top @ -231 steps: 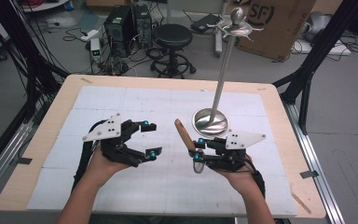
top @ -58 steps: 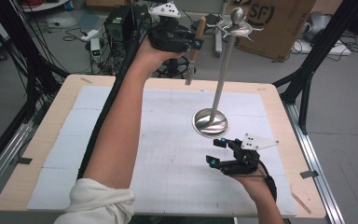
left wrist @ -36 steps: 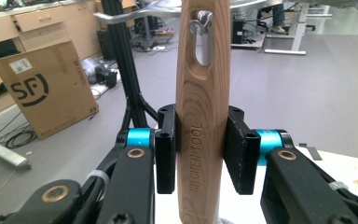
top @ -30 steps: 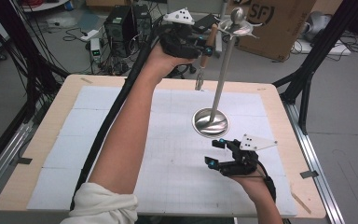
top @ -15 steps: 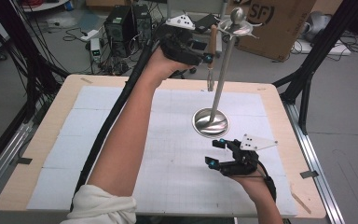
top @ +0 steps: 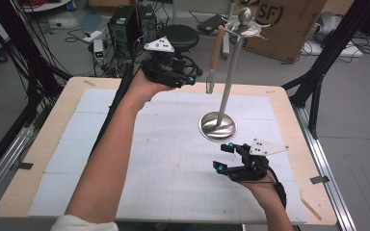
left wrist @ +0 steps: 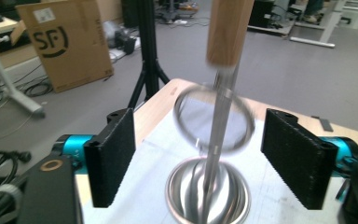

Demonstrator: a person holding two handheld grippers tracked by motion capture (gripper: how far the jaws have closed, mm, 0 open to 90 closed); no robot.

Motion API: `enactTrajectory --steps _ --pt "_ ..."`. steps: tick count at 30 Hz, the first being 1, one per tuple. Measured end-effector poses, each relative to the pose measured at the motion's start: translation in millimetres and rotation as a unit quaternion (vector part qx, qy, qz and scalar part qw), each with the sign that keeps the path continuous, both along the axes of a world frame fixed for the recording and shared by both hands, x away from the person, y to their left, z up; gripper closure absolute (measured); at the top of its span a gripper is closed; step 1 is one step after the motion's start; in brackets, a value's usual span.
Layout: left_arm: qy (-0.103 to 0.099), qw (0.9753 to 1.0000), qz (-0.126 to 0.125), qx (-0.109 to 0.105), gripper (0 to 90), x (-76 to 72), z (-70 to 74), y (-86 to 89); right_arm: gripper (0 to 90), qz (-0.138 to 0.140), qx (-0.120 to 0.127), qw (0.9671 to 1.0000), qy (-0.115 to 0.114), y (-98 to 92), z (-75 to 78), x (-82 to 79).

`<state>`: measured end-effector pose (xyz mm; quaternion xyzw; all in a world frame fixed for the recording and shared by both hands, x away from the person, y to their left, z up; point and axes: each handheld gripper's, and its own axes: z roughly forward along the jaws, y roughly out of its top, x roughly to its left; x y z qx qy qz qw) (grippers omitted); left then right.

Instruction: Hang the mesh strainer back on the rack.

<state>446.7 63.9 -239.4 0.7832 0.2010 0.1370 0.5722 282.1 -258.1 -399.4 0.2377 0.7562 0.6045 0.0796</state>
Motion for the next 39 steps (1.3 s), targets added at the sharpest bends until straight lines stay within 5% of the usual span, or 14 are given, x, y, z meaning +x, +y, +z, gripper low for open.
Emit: enactTrajectory --steps 16,21,27,33,39 --pt "-0.007 0.9991 0.015 -0.038 21.2 -37.0 -33.4 59.9 26.7 -0.004 -0.009 1.0000 0.000 0.8 -0.8 -0.5" --pt "-0.020 0.9984 0.002 -0.052 20.2 -56.5 -38.3 73.5 26.7 -0.005 -0.012 0.9999 0.001 1.7 -1.5 -0.5" --pt "-0.042 0.9970 0.020 -0.061 17.2 -81.0 -49.5 88.1 26.7 -0.006 -0.014 0.9999 0.002 1.7 -2.1 -0.5" --pt "-0.044 0.9969 0.030 -0.059 16.0 -100.5 -61.8 104.7 26.7 -0.006 -0.015 0.9999 0.000 2.7 -2.1 -1.5" --pt "-0.037 0.9954 0.035 -0.081 14.9 -118.5 -74.0 123.7 26.7 -0.005 -0.018 0.9998 0.004 3.6 -3.3 -0.7"
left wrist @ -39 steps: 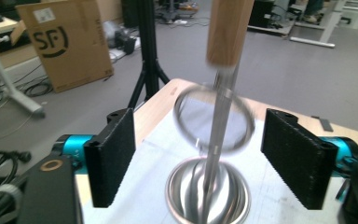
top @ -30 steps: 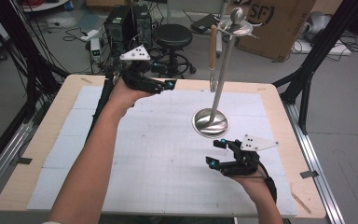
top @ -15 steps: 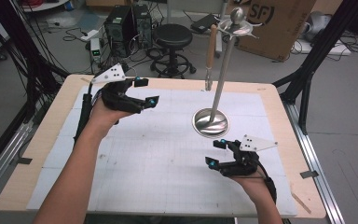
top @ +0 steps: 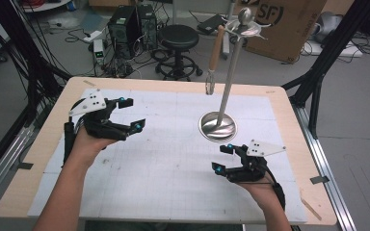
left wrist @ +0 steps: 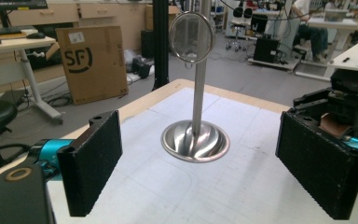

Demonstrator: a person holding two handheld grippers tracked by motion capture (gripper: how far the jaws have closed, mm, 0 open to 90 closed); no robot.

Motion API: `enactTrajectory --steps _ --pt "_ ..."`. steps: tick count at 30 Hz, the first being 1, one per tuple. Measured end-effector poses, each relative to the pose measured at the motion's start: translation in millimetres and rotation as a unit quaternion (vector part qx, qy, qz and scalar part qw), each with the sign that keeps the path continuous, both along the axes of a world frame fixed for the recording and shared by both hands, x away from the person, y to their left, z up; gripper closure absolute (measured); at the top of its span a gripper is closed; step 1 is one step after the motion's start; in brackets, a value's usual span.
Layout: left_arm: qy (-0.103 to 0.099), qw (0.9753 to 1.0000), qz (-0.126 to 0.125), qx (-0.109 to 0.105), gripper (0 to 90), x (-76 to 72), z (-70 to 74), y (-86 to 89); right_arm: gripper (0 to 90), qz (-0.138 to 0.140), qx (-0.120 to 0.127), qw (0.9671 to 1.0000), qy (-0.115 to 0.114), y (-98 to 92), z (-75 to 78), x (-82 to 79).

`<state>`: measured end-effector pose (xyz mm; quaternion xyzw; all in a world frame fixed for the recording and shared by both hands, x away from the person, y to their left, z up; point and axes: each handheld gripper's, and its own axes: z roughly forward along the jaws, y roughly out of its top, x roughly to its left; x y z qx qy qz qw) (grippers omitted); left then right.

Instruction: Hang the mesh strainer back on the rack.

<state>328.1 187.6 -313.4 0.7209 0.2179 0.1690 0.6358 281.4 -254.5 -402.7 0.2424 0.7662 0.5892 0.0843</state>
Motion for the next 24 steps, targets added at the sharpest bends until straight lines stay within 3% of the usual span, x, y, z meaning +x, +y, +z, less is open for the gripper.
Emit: enactTrajectory --steps 4,7,9,19,21,24 --pt "0.004 1.0000 0.003 -0.007 13.7 -11.9 -11.5 8.5 26.7 0.000 0.000 1.0000 0.001 0.4 -0.7 0.1" --pt "0.012 0.9996 0.018 0.016 13.7 -18.6 -20.6 10.8 26.7 -0.002 0.000 1.0000 -0.001 -0.3 -0.6 0.5" --pt "0.020 0.9994 0.014 0.023 13.7 -22.0 -25.9 12.4 26.7 -0.002 0.001 1.0000 0.000 -0.8 -0.3 0.3" --pt "0.029 0.9990 0.018 0.028 13.5 -35.6 -47.9 17.8 25.6 -0.009 -0.002 0.9999 0.004 -3.0 -2.6 3.8" --pt "0.030 0.9984 0.027 0.038 13.5 -34.9 -49.2 17.6 25.1 -0.011 0.000 0.9999 0.003 -3.6 -2.9 5.0" --pt "0.032 0.9989 0.023 0.025 13.4 -35.9 -52.2 17.5 24.5 -0.018 -0.004 0.9998 0.002 -5.3 -4.0 5.5"
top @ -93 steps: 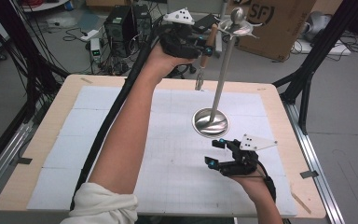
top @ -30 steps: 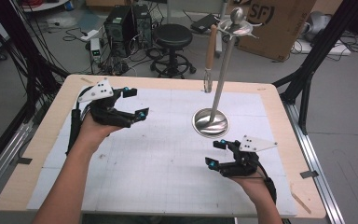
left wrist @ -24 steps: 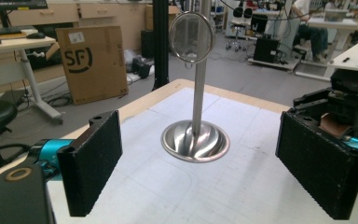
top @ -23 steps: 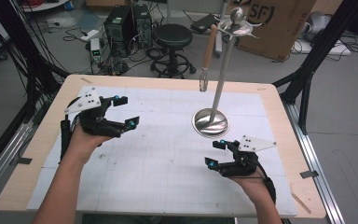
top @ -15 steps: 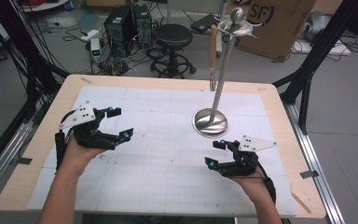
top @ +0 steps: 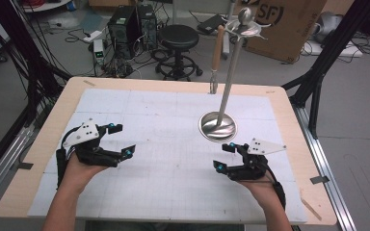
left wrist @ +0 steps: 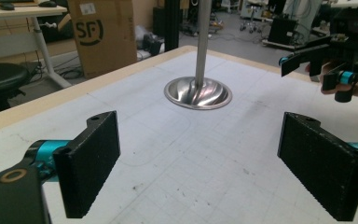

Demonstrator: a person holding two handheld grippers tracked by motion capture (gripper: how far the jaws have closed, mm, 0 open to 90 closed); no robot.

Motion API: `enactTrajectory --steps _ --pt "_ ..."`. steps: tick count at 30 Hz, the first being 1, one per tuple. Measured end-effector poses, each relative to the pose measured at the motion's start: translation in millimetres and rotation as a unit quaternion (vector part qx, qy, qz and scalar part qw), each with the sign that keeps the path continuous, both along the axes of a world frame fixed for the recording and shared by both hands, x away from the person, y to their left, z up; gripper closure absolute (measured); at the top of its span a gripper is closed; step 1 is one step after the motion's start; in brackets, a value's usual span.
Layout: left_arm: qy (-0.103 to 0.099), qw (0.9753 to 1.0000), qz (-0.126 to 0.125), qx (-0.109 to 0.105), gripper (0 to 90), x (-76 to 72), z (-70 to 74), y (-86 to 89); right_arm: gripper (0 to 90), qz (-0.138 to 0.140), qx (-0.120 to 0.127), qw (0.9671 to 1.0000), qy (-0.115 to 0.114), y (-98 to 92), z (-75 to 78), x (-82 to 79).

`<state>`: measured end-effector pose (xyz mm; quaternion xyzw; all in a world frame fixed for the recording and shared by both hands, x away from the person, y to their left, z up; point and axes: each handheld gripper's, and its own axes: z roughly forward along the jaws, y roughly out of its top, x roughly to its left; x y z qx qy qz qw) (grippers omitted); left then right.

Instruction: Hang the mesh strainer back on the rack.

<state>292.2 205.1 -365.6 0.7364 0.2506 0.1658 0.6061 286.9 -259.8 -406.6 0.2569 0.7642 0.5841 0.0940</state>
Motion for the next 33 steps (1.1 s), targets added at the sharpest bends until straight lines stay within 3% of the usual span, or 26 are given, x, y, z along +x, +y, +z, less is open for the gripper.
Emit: enactTrajectory --steps 8,13,19,26,33 --pt "0.004 1.0000 0.003 0.001 13.1 2.1 -15.8 -2.1 20.8 -0.024 -0.003 0.9997 0.001 -3.9 -2.0 1.0" --pt "-0.006 0.9999 0.006 -0.009 13.1 3.6 -27.5 4.1 20.5 -0.037 -0.003 0.9993 -0.002 -7.7 -4.5 2.1" --pt "-0.003 0.9998 0.010 -0.015 13.1 0.9 -43.3 10.8 19.7 -0.056 -0.015 0.9983 0.007 -12.6 -13.9 3.7" --pt "0.004 0.9999 0.008 -0.011 13.1 -3.9 -58.7 14.4 18.4 -0.063 -0.021 0.9977 0.010 -14.2 -20.3 5.2" --pt "0.008 0.9999 0.010 -0.004 13.1 -4.7 -62.7 14.2 18.2 -0.060 -0.028 0.9977 0.014 -11.3 -22.5 5.0"
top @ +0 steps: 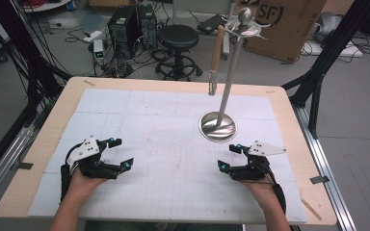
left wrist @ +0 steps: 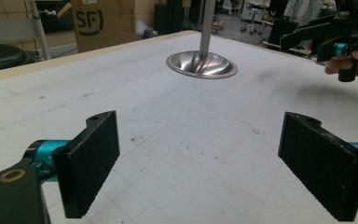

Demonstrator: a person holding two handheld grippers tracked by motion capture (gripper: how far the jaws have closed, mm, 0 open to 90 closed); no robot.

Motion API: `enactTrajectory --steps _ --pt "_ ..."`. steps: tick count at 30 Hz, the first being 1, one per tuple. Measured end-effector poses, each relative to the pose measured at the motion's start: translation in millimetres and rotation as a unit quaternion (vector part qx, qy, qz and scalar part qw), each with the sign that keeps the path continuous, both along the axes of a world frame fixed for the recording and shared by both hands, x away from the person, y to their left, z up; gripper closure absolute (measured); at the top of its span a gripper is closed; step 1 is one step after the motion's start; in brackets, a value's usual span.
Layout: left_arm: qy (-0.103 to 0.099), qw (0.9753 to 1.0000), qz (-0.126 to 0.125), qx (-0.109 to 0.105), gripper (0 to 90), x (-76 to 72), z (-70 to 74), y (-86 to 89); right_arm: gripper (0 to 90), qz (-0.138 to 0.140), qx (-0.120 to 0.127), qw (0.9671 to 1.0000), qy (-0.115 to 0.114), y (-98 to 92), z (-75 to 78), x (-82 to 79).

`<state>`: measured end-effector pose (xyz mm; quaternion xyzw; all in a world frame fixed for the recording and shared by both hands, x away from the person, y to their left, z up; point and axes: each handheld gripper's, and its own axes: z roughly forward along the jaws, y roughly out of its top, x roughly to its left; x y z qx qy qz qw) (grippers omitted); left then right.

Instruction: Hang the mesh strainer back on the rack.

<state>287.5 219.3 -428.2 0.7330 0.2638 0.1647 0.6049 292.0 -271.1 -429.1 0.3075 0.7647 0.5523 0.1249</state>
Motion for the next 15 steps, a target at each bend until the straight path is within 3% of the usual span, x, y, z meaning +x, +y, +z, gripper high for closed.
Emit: enactTrajectory --steps 15 --pt "0.004 1.0000 0.001 0.000 13.1 1.4 -1.1 0.2 17.6 0.002 -0.003 1.0000 0.009 1.9 -2.8 2.0"
